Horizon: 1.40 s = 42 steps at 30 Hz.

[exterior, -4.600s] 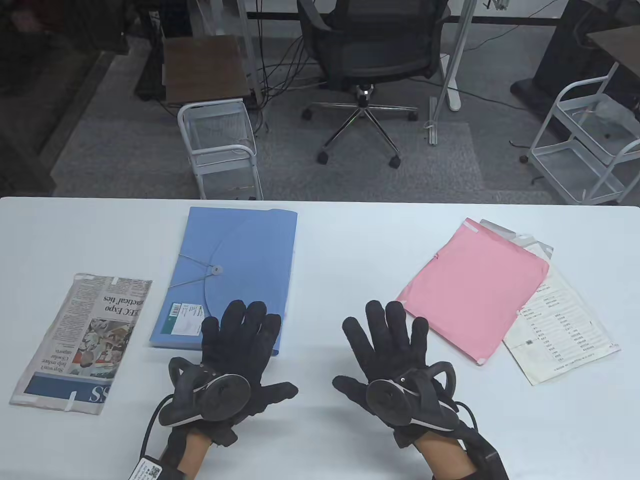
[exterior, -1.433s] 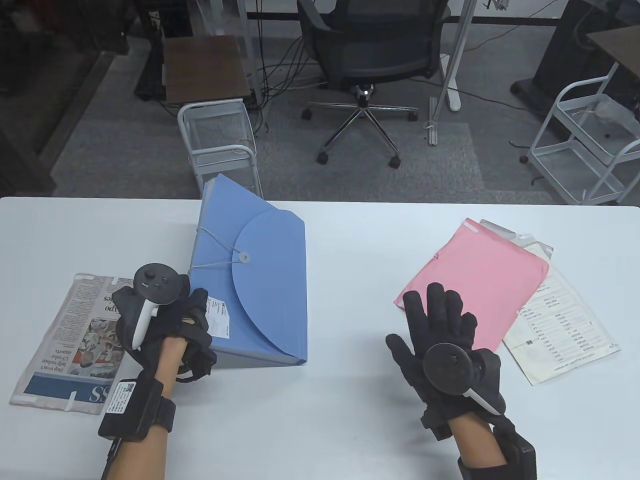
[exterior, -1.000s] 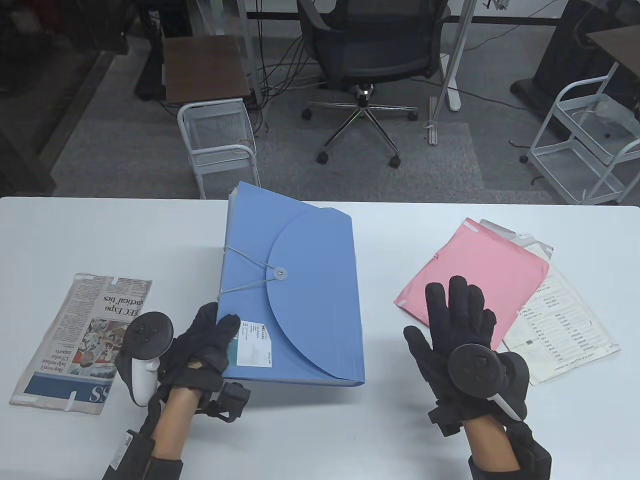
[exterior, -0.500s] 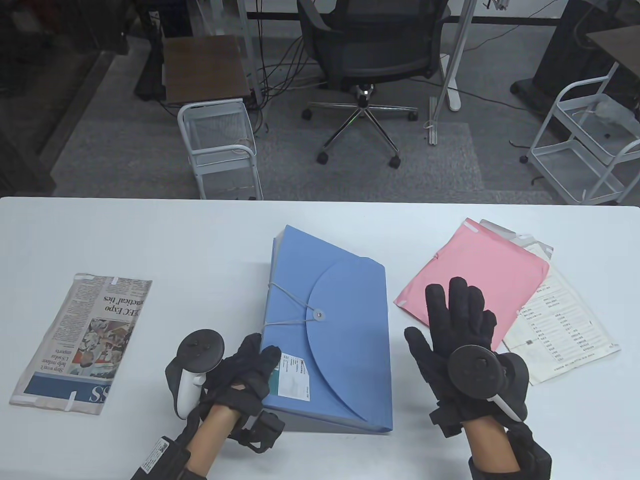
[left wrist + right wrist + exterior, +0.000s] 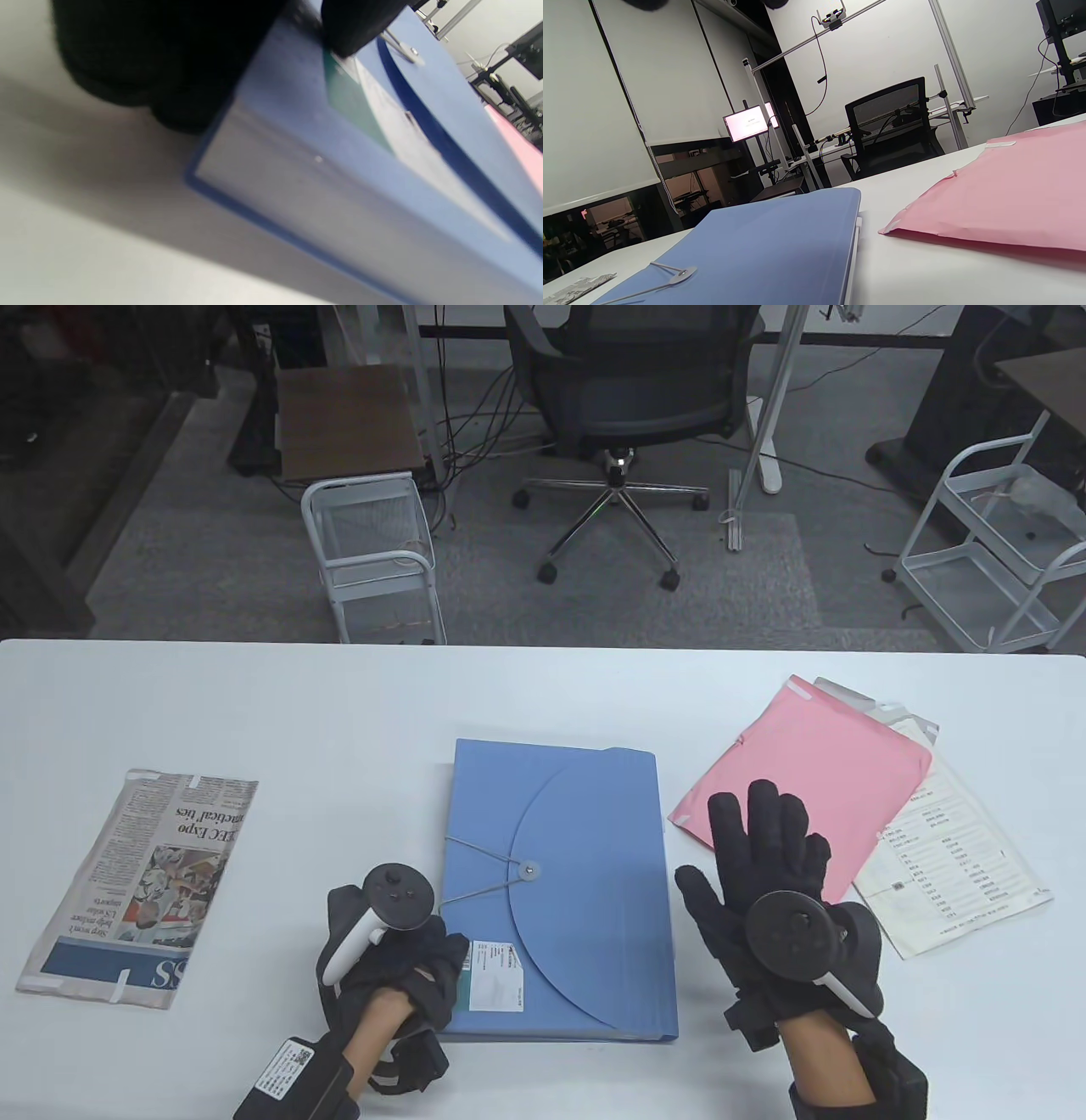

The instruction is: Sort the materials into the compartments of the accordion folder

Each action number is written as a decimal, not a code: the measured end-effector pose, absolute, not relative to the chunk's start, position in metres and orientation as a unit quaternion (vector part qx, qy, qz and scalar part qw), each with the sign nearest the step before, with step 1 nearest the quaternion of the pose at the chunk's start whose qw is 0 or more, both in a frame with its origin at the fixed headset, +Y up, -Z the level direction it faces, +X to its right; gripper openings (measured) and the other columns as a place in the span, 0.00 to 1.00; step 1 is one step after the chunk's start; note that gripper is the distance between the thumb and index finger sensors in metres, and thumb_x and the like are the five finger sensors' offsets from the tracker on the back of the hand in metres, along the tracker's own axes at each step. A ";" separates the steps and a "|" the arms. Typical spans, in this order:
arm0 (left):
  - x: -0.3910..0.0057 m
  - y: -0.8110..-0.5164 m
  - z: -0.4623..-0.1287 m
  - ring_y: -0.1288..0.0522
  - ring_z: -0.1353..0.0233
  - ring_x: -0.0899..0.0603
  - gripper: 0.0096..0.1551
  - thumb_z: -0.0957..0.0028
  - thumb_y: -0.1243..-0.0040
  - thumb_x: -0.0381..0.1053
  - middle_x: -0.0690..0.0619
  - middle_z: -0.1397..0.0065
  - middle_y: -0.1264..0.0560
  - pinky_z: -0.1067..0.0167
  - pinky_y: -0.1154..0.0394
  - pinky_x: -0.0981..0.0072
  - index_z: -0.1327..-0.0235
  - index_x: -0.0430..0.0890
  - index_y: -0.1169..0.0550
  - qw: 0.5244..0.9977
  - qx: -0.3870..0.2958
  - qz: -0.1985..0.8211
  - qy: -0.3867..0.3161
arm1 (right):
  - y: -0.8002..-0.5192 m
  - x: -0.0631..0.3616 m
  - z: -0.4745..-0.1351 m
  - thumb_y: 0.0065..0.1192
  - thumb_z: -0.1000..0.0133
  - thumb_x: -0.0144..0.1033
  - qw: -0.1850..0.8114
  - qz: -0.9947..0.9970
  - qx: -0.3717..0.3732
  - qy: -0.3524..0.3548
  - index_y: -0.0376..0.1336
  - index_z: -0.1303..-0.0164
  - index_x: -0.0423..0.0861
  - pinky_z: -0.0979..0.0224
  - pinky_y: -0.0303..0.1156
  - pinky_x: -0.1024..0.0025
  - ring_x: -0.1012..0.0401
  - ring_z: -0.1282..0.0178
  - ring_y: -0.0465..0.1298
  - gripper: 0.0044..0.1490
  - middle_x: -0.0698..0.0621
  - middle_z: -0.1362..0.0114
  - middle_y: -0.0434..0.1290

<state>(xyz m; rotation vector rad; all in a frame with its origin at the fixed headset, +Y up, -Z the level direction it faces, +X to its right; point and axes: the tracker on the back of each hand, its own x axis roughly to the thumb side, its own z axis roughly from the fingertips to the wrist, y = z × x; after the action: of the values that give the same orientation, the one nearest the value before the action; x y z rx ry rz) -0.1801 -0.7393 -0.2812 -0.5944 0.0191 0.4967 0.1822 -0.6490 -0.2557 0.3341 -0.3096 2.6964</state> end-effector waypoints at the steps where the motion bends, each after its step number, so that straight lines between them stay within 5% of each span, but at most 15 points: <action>1: -0.179 -0.739 -0.281 0.20 0.44 0.33 0.35 0.32 0.57 0.51 0.30 0.27 0.34 0.52 0.19 0.49 0.23 0.27 0.37 0.926 -0.297 0.231 0.007 | -0.650 0.180 -0.256 0.36 0.36 0.66 0.198 0.967 0.122 -0.107 0.37 0.11 0.47 0.26 0.37 0.19 0.30 0.14 0.36 0.50 0.33 0.09 0.32; 12: -0.176 -0.731 -0.285 0.24 0.39 0.31 0.40 0.32 0.54 0.51 0.26 0.22 0.41 0.49 0.22 0.47 0.17 0.28 0.42 0.957 -0.260 0.125 0.015 | -0.670 0.154 -0.258 0.39 0.36 0.66 0.159 0.974 0.157 -0.046 0.37 0.11 0.48 0.25 0.38 0.19 0.30 0.15 0.36 0.51 0.33 0.09 0.32; 22: -0.148 -0.701 -0.304 0.30 0.29 0.28 0.35 0.35 0.43 0.55 0.36 0.16 0.39 0.38 0.28 0.40 0.17 0.43 0.32 0.993 -0.114 0.028 -0.020 | -0.730 0.098 -0.269 0.45 0.36 0.66 0.079 0.962 0.211 0.156 0.35 0.11 0.52 0.25 0.41 0.19 0.30 0.16 0.32 0.51 0.33 0.11 0.28; 26: -0.126 -0.703 -0.318 0.30 0.27 0.28 0.34 0.36 0.41 0.56 0.40 0.16 0.36 0.36 0.29 0.40 0.18 0.46 0.30 0.993 -0.110 -0.022 -0.026 | -0.746 0.090 -0.270 0.45 0.36 0.65 0.062 0.954 0.214 0.201 0.35 0.12 0.55 0.25 0.43 0.19 0.30 0.18 0.30 0.49 0.33 0.12 0.26; 31: -0.109 -0.721 -0.331 0.29 0.27 0.29 0.33 0.38 0.37 0.56 0.42 0.17 0.32 0.36 0.28 0.40 0.21 0.48 0.27 0.988 -0.143 -0.057 -0.032 | -0.751 0.091 -0.270 0.44 0.35 0.65 0.069 0.953 0.213 0.205 0.36 0.12 0.56 0.25 0.44 0.20 0.30 0.18 0.28 0.47 0.33 0.12 0.26; 38: -0.100 -0.726 -0.332 0.23 0.32 0.36 0.19 0.42 0.31 0.53 0.50 0.31 0.21 0.37 0.25 0.43 0.39 0.52 0.18 0.989 -0.095 -0.106 -0.051 | -0.751 0.090 -0.271 0.45 0.35 0.64 0.062 0.954 0.213 0.204 0.39 0.13 0.59 0.24 0.45 0.21 0.30 0.18 0.29 0.44 0.34 0.11 0.28; 42: -0.097 -0.728 -0.331 0.23 0.33 0.36 0.17 0.41 0.34 0.51 0.49 0.34 0.20 0.36 0.25 0.44 0.40 0.52 0.17 0.988 -0.087 -0.114 -0.065 | -0.752 0.089 -0.270 0.44 0.35 0.64 0.055 0.955 0.214 0.199 0.41 0.13 0.62 0.25 0.46 0.21 0.30 0.17 0.30 0.41 0.34 0.11 0.29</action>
<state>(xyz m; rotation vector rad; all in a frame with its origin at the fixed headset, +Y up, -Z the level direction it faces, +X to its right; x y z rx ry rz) -0.0970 -0.7283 -0.3308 -0.1748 -0.1310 -0.2288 0.0890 -0.7519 -0.2697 0.6500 0.6052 2.8979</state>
